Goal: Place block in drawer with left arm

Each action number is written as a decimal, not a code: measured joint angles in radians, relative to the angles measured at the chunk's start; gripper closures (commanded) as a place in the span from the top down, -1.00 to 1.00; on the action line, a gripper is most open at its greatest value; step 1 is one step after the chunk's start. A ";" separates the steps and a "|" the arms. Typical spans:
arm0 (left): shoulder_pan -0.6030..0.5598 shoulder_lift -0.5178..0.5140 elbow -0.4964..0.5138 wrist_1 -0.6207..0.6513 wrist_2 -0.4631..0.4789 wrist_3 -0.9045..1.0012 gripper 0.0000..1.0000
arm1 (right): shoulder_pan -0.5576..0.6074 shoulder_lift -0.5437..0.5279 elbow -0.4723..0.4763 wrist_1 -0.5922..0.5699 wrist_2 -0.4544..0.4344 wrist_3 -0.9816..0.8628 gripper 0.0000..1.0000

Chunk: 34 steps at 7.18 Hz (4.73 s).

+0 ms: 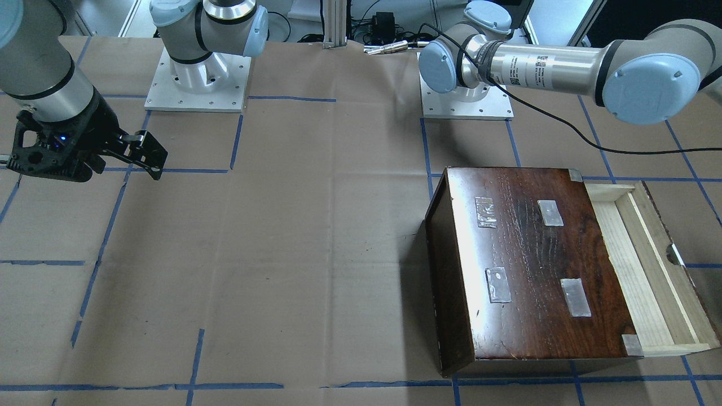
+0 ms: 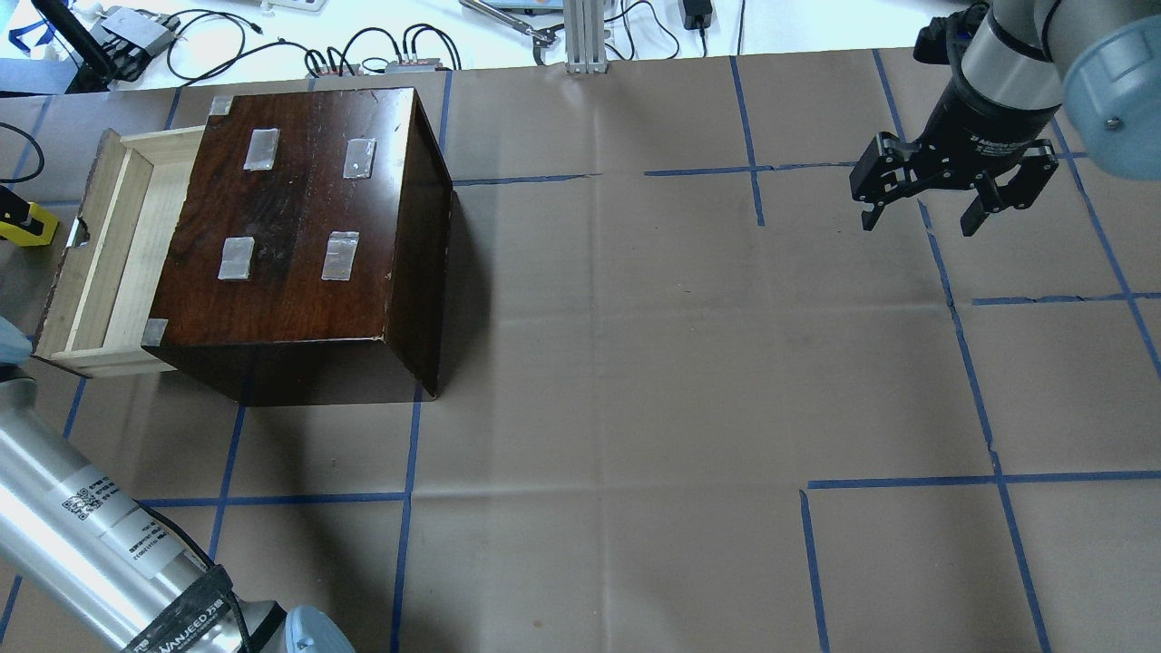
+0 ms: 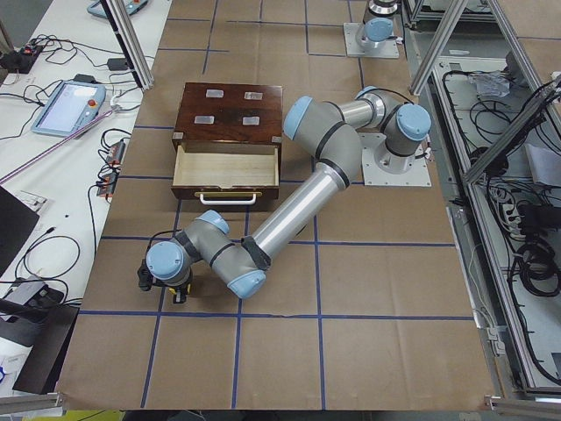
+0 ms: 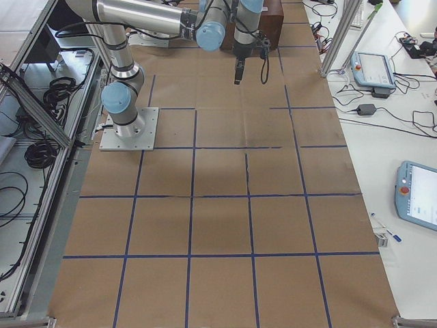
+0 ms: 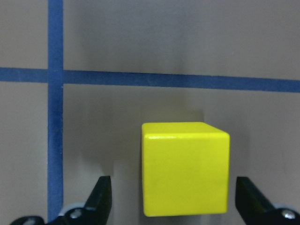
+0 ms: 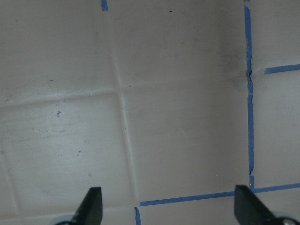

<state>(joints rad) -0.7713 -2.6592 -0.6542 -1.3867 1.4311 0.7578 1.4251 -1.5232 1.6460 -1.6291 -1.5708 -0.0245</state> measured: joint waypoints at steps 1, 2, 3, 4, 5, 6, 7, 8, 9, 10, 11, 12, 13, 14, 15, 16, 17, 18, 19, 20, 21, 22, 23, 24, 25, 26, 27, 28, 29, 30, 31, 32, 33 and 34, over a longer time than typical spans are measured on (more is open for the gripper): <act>-0.001 0.005 0.006 -0.001 -0.002 0.000 -0.21 | 0.000 0.000 0.000 0.000 0.000 0.000 1.00; -0.001 0.018 0.012 -0.007 -0.003 0.002 -0.27 | 0.000 0.000 0.000 0.000 0.000 0.000 1.00; -0.001 0.045 0.007 -0.020 -0.002 0.009 -0.34 | 0.000 0.001 0.000 0.000 0.000 0.000 1.00; 0.000 0.082 -0.006 -0.045 -0.001 0.019 -0.36 | 0.000 0.001 0.000 0.000 0.000 0.000 1.00; 0.002 0.124 -0.022 -0.085 0.001 0.031 -0.41 | 0.000 0.001 0.000 0.000 0.000 0.000 1.00; 0.005 0.177 -0.046 -0.130 0.005 0.047 -0.41 | 0.000 0.001 0.000 0.000 0.000 0.000 1.00; 0.005 0.236 -0.087 -0.168 0.016 0.056 -0.41 | 0.000 0.001 0.000 0.000 0.000 0.000 1.00; 0.004 0.309 -0.154 -0.186 0.030 0.059 -0.41 | 0.000 0.001 0.000 0.000 0.000 0.000 1.00; 0.002 0.396 -0.248 -0.189 0.035 0.053 -0.41 | 0.000 0.001 0.000 0.000 0.000 0.000 1.00; -0.004 0.490 -0.358 -0.184 0.036 0.028 -0.41 | 0.000 0.000 0.000 0.000 0.000 0.000 1.00; -0.015 0.579 -0.465 -0.173 0.035 -0.015 -0.41 | 0.000 0.000 0.000 0.000 0.000 0.000 1.00; -0.043 0.655 -0.557 -0.153 0.035 -0.061 -0.41 | 0.000 0.000 0.000 0.000 0.000 0.000 1.00; -0.088 0.714 -0.630 -0.125 0.036 -0.111 -0.41 | 0.000 0.000 0.000 0.000 0.000 0.000 1.00; -0.143 0.761 -0.692 -0.095 0.036 -0.173 -0.41 | 0.000 0.000 0.000 0.000 0.000 0.000 1.00; -0.190 0.799 -0.743 -0.071 0.037 -0.226 -0.41 | 0.000 0.000 0.000 0.000 0.000 0.000 1.00; -0.223 0.826 -0.788 -0.046 0.036 -0.266 -0.41 | 0.000 0.000 0.000 0.000 0.000 0.000 1.00; -0.243 0.838 -0.827 -0.016 0.035 -0.294 -0.41 | 0.000 0.001 0.000 0.000 0.000 0.000 1.00; -0.256 0.833 -0.859 0.017 0.034 -0.308 -0.41 | 0.000 0.001 0.000 0.000 0.000 0.000 1.00; -0.263 0.826 -0.890 0.049 0.034 -0.314 -0.41 | 0.000 0.001 0.000 0.000 0.000 0.000 1.00; -0.268 0.823 -0.922 0.076 0.035 -0.314 -0.38 | 0.000 0.000 0.000 0.000 0.000 0.000 1.00; -0.270 0.822 -0.945 0.103 0.035 -0.314 0.42 | 0.000 0.000 0.000 0.000 0.000 0.000 1.00; -0.271 0.820 -0.958 0.127 0.035 -0.313 0.98 | 0.000 0.000 0.000 0.000 0.000 0.000 1.00; -0.271 0.819 -0.961 0.139 0.036 -0.312 0.99 | 0.000 0.000 0.000 0.000 0.000 0.000 1.00; -0.272 0.822 -0.954 0.143 0.036 -0.312 0.99 | 0.000 0.000 0.000 0.000 0.000 0.000 1.00; -0.272 0.836 -0.943 0.144 0.037 -0.312 0.99 | 0.000 0.000 0.000 0.000 0.000 0.000 1.00; -0.272 0.860 -0.937 0.141 0.037 -0.312 0.99 | 0.000 0.001 0.000 0.000 0.000 0.000 1.00; -0.272 0.893 -0.933 0.124 0.038 -0.314 0.99 | 0.000 0.001 0.000 0.000 0.000 0.000 1.00; -0.275 0.932 -0.931 0.088 0.038 -0.321 0.99 | 0.000 0.001 0.000 0.000 0.000 0.000 1.00; -0.286 0.971 -0.931 0.050 0.038 -0.347 0.99 | 0.000 0.001 0.000 0.000 0.000 0.000 1.00; -0.314 1.003 -0.932 0.019 0.038 -0.399 0.99 | 0.000 0.001 0.000 0.000 0.000 0.000 1.00; -0.360 1.031 -0.933 -0.007 0.038 -0.466 0.99 | 0.000 0.001 0.000 0.000 0.000 0.000 1.00; -0.410 1.056 -0.937 -0.027 0.038 -0.540 0.99 | 0.000 0.001 0.000 0.000 0.000 0.000 1.00; -0.464 1.079 -0.943 -0.041 0.038 -0.614 0.98 | 0.000 0.001 0.000 0.000 0.000 0.000 1.00; -0.521 1.101 -0.949 -0.054 0.039 -0.684 0.98 | 0.000 0.000 0.000 0.000 0.000 0.000 1.00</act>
<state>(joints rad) -1.2919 -1.5586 -1.6030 -1.4405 1.4698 0.0737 1.4250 -1.5228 1.6459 -1.6291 -1.5708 -0.0246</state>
